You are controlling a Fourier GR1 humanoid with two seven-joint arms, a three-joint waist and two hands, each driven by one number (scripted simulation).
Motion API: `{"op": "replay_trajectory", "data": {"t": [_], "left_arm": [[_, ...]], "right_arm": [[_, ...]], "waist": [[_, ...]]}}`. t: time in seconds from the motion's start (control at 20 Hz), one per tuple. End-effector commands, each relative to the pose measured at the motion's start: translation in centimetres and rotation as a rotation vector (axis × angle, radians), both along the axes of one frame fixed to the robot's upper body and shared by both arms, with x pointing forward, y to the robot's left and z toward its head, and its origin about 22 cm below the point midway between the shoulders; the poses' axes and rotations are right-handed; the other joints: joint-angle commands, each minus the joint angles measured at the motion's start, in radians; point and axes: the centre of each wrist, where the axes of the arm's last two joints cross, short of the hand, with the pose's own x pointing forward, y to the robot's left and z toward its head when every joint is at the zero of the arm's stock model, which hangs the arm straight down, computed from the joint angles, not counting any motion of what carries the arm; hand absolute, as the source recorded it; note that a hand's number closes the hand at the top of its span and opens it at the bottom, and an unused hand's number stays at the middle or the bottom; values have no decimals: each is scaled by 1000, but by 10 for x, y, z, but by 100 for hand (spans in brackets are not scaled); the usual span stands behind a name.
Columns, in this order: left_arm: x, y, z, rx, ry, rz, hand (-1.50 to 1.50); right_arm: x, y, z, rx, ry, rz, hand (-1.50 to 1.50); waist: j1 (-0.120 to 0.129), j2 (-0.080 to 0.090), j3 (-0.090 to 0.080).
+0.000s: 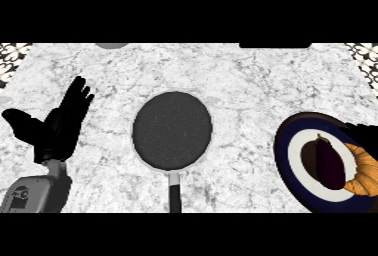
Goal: Pick the croissant from the plate and place it in the pan
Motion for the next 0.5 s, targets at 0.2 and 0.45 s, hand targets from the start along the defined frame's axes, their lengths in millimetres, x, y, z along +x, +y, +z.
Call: {"op": "replay_trajectory", "data": {"t": [0.2,0.45], "left_arm": [[-24,8,10,19,-2,5,0],[-4,3,-3,7,-5,9,0]], "right_arm": [[5,-9,-30,50,3,-3,-150],[10,2,-47,64,47,-10,-150]], "waist": [[5,-1,0],[0,0,0]]}}
